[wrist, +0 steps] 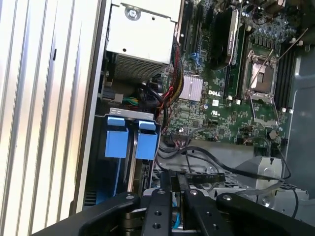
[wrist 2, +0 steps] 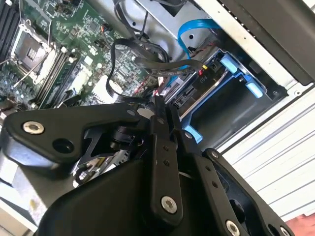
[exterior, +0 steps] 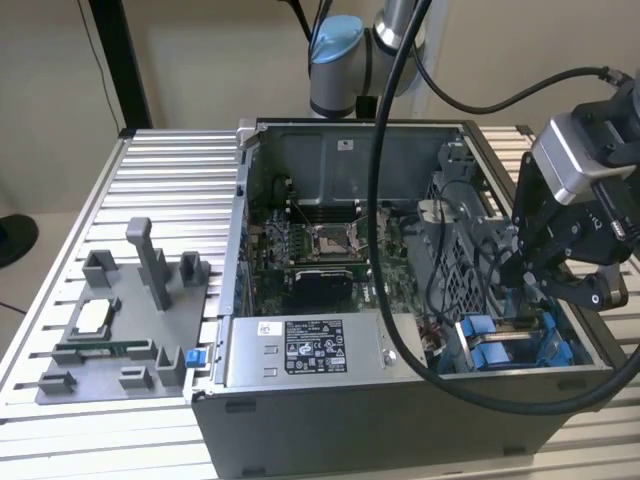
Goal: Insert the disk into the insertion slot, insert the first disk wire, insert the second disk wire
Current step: 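Insert the second disk wire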
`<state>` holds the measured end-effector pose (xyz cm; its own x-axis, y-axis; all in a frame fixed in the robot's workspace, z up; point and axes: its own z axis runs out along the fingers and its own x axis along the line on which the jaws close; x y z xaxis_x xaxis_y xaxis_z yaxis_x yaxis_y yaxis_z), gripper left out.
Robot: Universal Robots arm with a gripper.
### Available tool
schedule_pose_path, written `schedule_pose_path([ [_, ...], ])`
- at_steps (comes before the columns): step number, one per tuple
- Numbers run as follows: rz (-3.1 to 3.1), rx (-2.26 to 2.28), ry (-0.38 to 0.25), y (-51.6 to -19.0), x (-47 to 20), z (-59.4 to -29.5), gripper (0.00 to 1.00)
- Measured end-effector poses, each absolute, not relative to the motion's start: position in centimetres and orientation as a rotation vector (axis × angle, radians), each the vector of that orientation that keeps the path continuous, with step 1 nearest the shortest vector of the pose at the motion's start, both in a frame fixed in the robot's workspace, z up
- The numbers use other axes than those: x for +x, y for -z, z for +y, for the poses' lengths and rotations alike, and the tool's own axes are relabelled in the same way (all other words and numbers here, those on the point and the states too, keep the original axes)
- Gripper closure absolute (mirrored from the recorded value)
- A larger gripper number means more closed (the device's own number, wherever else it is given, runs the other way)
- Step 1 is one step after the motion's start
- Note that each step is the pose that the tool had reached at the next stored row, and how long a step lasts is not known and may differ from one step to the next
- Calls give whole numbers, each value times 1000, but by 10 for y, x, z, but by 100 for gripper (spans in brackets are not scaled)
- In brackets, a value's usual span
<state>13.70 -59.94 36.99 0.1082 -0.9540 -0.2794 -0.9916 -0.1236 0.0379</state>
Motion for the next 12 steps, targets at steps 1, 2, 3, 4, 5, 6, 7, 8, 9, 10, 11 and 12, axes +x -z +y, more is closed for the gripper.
schedule_pose_path([
  [1, 1966, -2215, -354, -370, 137, -599, 100],
  [2, 1966, -2215, -354, -370, 137, -599, 100],
  [3, 1966, -2215, -354, -370, 137, -599, 100],
  [4, 1967, -2215, -353, -370, 137, -599, 100],
  [5, 1967, -2216, -352, -370, 137, -599, 100],
  [6, 1969, -2217, -350, -369, 137, -599, 100],
  [7, 1970, -2218, -347, -369, 137, -599, 100],
  [8, 1971, -2219, -343, -368, 137, -599, 100],
  [9, 1972, -2221, -338, -367, 136, -599, 100],
  [10, 1972, -2221, -333, -367, 136, -599, 100],
  [11, 1972, -2222, -327, -366, 136, -599, 100],
  [12, 1974, -2225, -320, -365, 135, -599, 100],
])
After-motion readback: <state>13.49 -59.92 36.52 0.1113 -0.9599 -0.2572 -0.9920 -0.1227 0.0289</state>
